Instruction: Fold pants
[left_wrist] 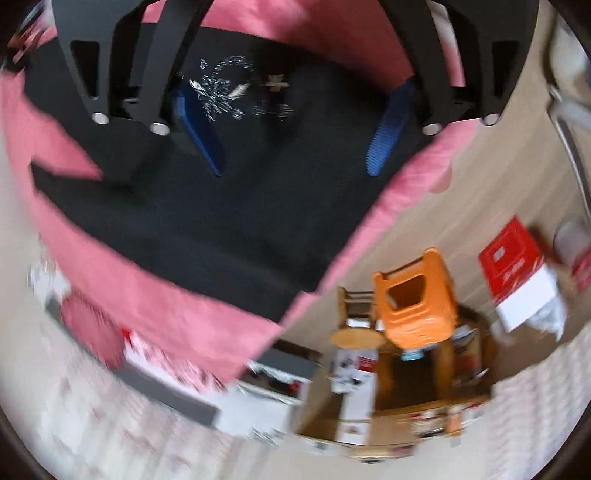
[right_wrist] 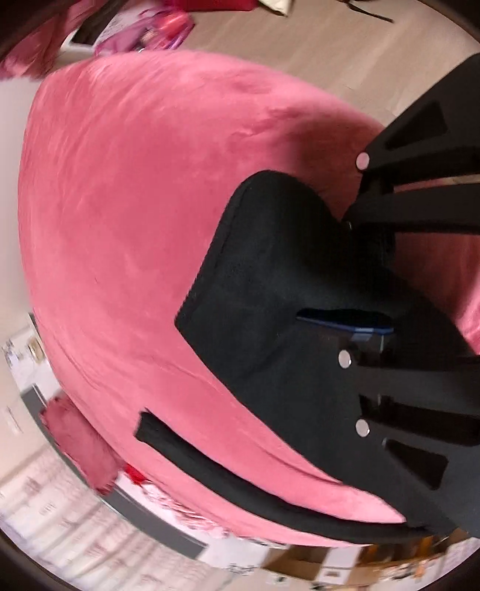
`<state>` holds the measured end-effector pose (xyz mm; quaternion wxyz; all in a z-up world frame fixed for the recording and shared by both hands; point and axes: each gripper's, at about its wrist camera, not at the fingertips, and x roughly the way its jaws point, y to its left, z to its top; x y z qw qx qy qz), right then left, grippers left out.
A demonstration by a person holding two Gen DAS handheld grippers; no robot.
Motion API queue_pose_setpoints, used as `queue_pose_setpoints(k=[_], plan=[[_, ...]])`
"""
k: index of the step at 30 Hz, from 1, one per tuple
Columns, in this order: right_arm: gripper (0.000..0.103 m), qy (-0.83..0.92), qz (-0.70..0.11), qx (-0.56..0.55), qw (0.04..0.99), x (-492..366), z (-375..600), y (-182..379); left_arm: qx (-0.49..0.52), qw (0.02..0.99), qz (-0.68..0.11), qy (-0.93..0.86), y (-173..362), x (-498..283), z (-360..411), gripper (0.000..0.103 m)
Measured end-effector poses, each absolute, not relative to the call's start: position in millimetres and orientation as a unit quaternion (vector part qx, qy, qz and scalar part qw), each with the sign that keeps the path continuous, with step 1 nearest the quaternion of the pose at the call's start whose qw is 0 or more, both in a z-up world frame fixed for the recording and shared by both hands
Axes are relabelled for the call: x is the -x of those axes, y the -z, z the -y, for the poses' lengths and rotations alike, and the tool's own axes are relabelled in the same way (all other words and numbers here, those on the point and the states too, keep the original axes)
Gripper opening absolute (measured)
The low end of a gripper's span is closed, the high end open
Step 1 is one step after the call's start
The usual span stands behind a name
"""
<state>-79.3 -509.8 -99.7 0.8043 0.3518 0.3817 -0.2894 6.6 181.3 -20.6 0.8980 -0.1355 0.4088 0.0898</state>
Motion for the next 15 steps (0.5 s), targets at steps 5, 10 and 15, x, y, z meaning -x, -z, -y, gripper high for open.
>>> queue_pose_setpoints(k=[5, 10, 15], plan=[[0.072, 0.331, -0.341, -0.271, 0.837, 66, 465, 58, 0.051, 0.888, -0.450, -0.073, 45, -39, -131, 0.087], [0.091, 0.235, -0.351, -0.171, 0.890, 16, 386, 44, -0.013, 0.879, -0.467, -0.099, 64, -60, -104, 0.088], [0.094, 0.137, -0.369, -0.126, 0.911, -29, 315, 62, 0.008, 0.874, -0.475, -0.102, 70, -62, -110, 0.088]])
